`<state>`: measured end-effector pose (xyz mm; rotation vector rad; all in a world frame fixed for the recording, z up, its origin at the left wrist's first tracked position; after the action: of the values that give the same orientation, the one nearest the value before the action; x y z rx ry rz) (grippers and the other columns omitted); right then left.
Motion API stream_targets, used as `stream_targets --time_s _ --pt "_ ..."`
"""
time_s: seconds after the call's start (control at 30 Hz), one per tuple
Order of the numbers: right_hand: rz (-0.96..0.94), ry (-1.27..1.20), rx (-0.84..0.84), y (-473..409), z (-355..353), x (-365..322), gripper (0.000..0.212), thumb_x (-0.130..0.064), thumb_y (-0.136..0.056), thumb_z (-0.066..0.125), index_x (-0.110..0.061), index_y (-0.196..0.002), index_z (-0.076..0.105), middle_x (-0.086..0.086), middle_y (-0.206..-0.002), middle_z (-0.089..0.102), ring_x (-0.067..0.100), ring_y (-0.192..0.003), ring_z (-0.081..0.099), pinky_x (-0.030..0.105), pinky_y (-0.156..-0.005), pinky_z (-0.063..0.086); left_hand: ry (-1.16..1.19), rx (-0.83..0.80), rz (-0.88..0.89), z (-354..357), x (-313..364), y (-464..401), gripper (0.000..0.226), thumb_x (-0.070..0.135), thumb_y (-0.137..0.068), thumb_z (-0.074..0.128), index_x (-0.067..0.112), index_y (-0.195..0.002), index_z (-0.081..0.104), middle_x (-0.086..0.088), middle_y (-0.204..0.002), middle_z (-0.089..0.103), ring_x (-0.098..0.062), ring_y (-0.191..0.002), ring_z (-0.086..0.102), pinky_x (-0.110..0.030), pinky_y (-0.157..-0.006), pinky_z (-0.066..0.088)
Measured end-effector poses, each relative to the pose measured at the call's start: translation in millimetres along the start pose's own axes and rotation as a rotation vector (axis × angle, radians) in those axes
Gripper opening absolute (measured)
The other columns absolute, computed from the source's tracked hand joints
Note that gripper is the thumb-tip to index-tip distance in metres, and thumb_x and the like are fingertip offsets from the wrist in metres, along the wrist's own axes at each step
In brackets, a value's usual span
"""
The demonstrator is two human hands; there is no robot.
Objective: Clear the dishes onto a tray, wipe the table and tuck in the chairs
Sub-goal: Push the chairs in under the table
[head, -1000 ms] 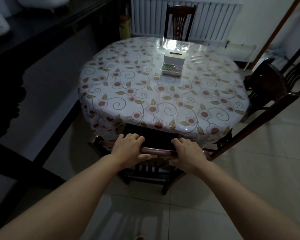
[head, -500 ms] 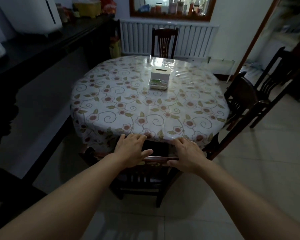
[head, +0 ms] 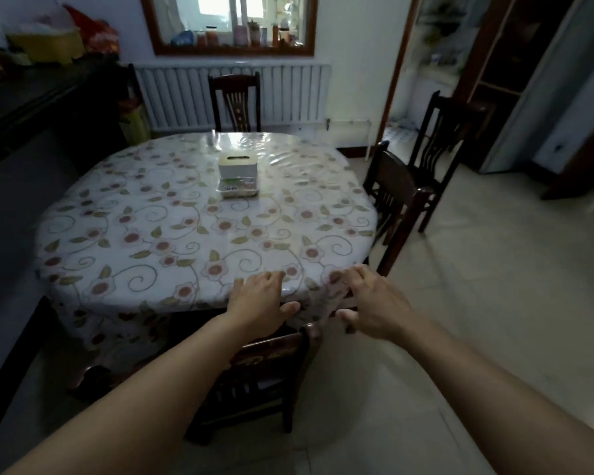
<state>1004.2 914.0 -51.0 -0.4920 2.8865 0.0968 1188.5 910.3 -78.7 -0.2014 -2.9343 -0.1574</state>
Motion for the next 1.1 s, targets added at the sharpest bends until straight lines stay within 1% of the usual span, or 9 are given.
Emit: stream_targets --time_s 0.13,0.3,0.37,0.47,0.67,0.8,0.83,0.93,1.1 --pt "0.094 0.002 0.011 10 -14 44 0.070 -0.043 -0.080 0.066 -0.019 -0.138 0.034 0.004 -0.141 0.037 0.024 -0.128 0.040 0.036 -0.102 0.035 0.001 -0.032 0.075 -1 53 -27 0.069 0.054 -0.089 0.046 0.019 -0.145 0.023 -0.004 -0.148 0.034 -0.026 -0.133 0.034 -0.044 -0.109 0.023" --pt "0.138 -0.012 0.045 16 -32 110 0.076 -0.043 -0.082 0.065 -0.020 -0.144 0.027 0.003 -0.146 0.031 0.024 -0.133 0.036 0.036 -0.106 0.033 -0.003 0.031 0.158 -9 126 -59 0.059 0.046 -0.089 0.048 0.018 -0.138 0.032 -0.005 -0.142 0.040 -0.027 -0.128 0.040 -0.041 -0.104 0.026" --pt "0.143 -0.017 0.043 14 -40 142 0.079 -0.044 -0.083 0.064 -0.019 -0.146 0.023 0.004 -0.149 0.027 0.024 -0.135 0.033 0.036 -0.109 0.031 -0.003 0.029 0.157 -7 155 -78 0.058 0.045 -0.089 0.048 0.018 -0.138 0.033 -0.005 -0.141 0.041 -0.027 -0.127 0.040 -0.041 -0.104 0.026" --pt "0.143 -0.025 0.043 10 -52 194 0.079 -0.043 -0.083 0.064 -0.019 -0.146 0.023 0.005 -0.151 0.025 0.024 -0.137 0.031 0.035 -0.109 0.029 -0.007 0.005 0.127 1 203 -111 0.058 0.045 -0.088 0.051 0.018 -0.137 0.033 -0.005 -0.141 0.041 -0.026 -0.128 0.039 -0.042 -0.105 0.026" --pt "0.117 -0.026 0.026 -6 -77 305 0.081 -0.042 -0.083 0.065 -0.018 -0.147 0.021 0.005 -0.151 0.024 0.024 -0.137 0.031 0.036 -0.110 0.031 0.068 0.061 0.127 19 307 -171 0.056 0.046 -0.085 0.055 0.021 -0.132 0.036 -0.004 -0.137 0.044 -0.025 -0.124 0.043 -0.043 -0.101 0.030" --pt "0.158 -0.045 0.014 -17 -85 355 0.083 -0.043 -0.083 0.064 -0.020 -0.149 0.019 0.005 -0.154 0.020 0.025 -0.138 0.029 0.036 -0.111 0.028 0.038 0.056 0.129 26 345 -204 0.060 0.048 -0.085 0.056 0.020 -0.134 0.035 -0.004 -0.138 0.042 -0.024 -0.126 0.042 -0.041 -0.102 0.030" --pt "0.169 -0.055 0.011 -23 -88 379 0.083 -0.043 -0.084 0.064 -0.020 -0.149 0.019 0.005 -0.154 0.019 0.025 -0.139 0.029 0.036 -0.111 0.027 0.027 0.046 0.123 29 362 -221 0.062 0.048 -0.085 0.056 0.019 -0.135 0.033 -0.004 -0.138 0.041 -0.024 -0.127 0.041 -0.041 -0.103 0.030" --pt "0.177 -0.066 0.004 -38 -94 415 0.084 -0.043 -0.084 0.064 -0.019 -0.149 0.018 0.005 -0.155 0.019 0.025 -0.139 0.029 0.036 -0.111 0.026 0.035 0.014 0.109 30 383 -253 0.065 0.047 -0.086 0.056 0.019 -0.138 0.031 -0.005 -0.140 0.039 -0.025 -0.128 0.040 -0.044 -0.106 0.030" --pt "0.191 -0.069 -0.004 -88 -111 492 0.084 -0.042 -0.085 0.063 -0.018 -0.150 0.016 0.004 -0.155 0.017 0.024 -0.141 0.024 0.036 -0.114 0.025 0.032 0.034 0.143 35 430 -338 0.066 0.046 -0.086 0.056 0.018 -0.139 0.030 -0.006 -0.142 0.037 -0.026 -0.128 0.040 -0.043 -0.103 0.030"
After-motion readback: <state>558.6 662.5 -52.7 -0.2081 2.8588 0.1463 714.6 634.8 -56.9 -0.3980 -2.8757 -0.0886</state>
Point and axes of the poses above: each hand's wrist, its own y-axis away from the middle knuckle, its own z-axis out of the palm, x = y × z, the point moved 5 cm from there along -y, towards the middle knuckle
